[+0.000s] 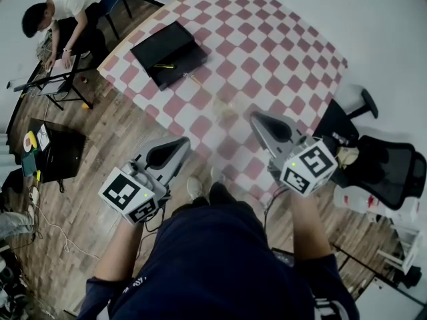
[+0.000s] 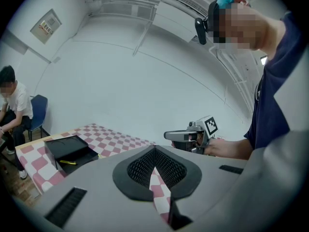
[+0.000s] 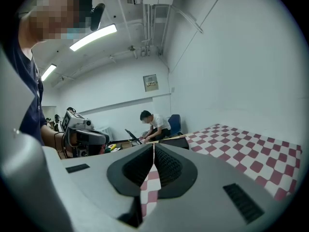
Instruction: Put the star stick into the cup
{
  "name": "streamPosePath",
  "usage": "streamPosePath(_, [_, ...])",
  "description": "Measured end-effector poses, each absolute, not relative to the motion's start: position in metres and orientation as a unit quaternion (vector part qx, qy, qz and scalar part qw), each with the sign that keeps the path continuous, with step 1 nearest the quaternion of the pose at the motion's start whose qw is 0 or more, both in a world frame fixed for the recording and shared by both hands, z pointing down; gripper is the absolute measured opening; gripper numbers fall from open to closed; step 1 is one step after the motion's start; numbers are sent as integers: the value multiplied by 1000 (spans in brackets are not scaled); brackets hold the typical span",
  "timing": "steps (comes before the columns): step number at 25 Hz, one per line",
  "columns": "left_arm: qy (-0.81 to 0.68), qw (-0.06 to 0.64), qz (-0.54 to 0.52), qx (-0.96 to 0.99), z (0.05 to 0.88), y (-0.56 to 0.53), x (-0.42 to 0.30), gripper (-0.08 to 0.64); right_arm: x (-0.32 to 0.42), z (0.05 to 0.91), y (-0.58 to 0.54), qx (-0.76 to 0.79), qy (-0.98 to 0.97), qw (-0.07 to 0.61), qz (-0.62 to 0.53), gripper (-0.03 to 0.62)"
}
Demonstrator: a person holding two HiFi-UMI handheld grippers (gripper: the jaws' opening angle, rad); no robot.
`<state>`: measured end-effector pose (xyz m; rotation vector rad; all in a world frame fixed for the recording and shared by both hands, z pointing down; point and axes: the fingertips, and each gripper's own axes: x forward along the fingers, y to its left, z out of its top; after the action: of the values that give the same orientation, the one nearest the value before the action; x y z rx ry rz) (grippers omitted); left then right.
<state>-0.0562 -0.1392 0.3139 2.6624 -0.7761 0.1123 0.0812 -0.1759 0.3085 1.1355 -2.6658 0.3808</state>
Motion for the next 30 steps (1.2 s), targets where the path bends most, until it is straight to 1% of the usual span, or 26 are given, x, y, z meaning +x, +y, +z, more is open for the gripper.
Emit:
streamPosePath(14, [-260,186,51,946,322,-137,-46,31,72,328,-154,381,-904,104,162,17])
streamPosePath(30, [-258,192,54,945,329,-145,-38,31,76,336,-159,381,-902,108,172,17])
